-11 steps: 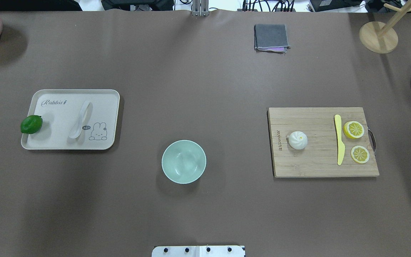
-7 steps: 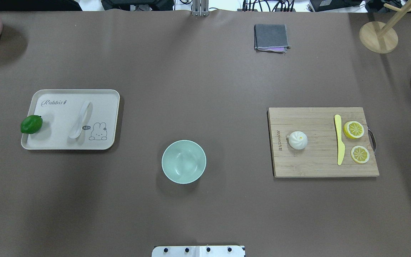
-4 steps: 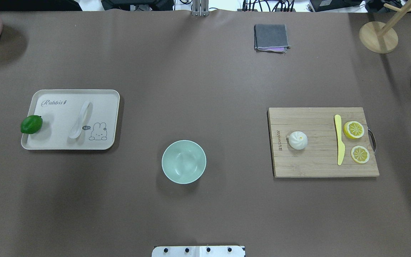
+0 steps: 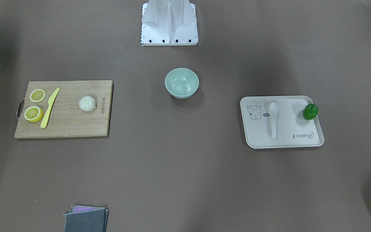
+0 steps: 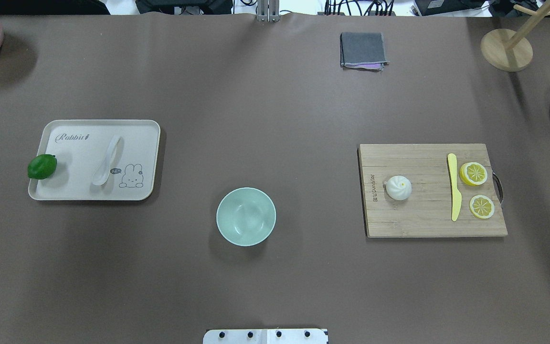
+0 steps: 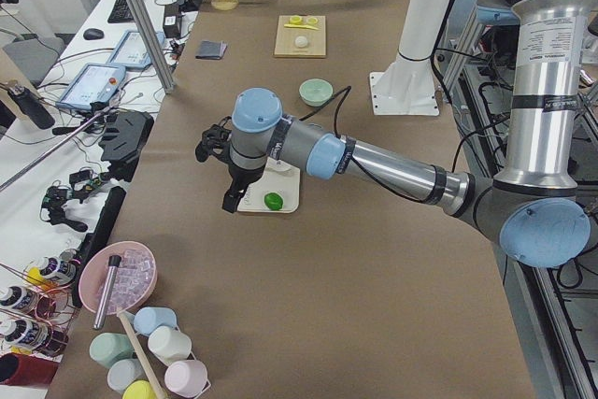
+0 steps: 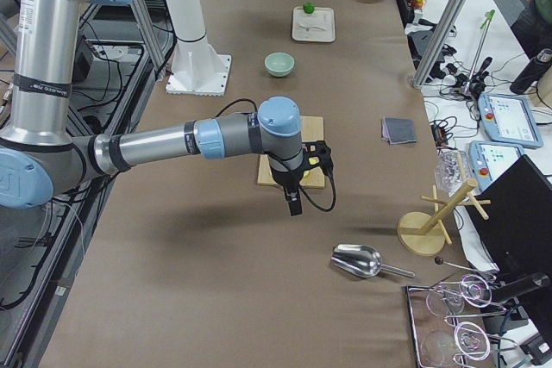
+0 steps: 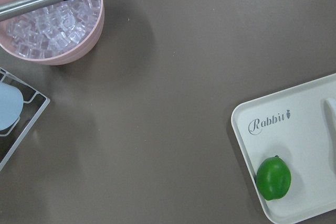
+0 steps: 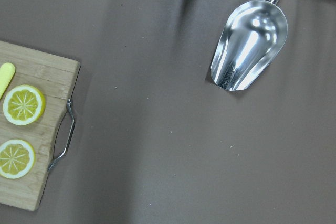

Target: Put spoon and bun in bowl

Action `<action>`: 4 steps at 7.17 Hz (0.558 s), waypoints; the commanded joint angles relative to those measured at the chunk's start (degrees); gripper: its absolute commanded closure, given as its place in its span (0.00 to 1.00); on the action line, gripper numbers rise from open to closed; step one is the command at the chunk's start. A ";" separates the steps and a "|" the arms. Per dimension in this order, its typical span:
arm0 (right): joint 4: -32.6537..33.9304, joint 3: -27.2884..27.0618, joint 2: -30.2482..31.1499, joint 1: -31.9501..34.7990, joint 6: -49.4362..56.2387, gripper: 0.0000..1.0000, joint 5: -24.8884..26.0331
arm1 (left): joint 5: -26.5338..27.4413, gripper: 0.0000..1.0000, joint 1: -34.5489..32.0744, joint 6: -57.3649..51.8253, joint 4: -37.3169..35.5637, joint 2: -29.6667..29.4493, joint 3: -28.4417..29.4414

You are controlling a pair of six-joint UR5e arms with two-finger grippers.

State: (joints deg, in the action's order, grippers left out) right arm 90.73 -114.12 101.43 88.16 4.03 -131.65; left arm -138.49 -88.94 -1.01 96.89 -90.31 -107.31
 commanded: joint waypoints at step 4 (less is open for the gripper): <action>-3.01 0.13 -1.75 -2.36 -9.69 0.00 -0.54 | -3.55 0.01 7.79 7.62 7.52 -0.83 0.96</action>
State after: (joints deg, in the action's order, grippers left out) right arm 87.99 -113.81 100.71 87.51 -0.51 -132.03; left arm -142.29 -84.88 1.26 103.74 -90.95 -106.46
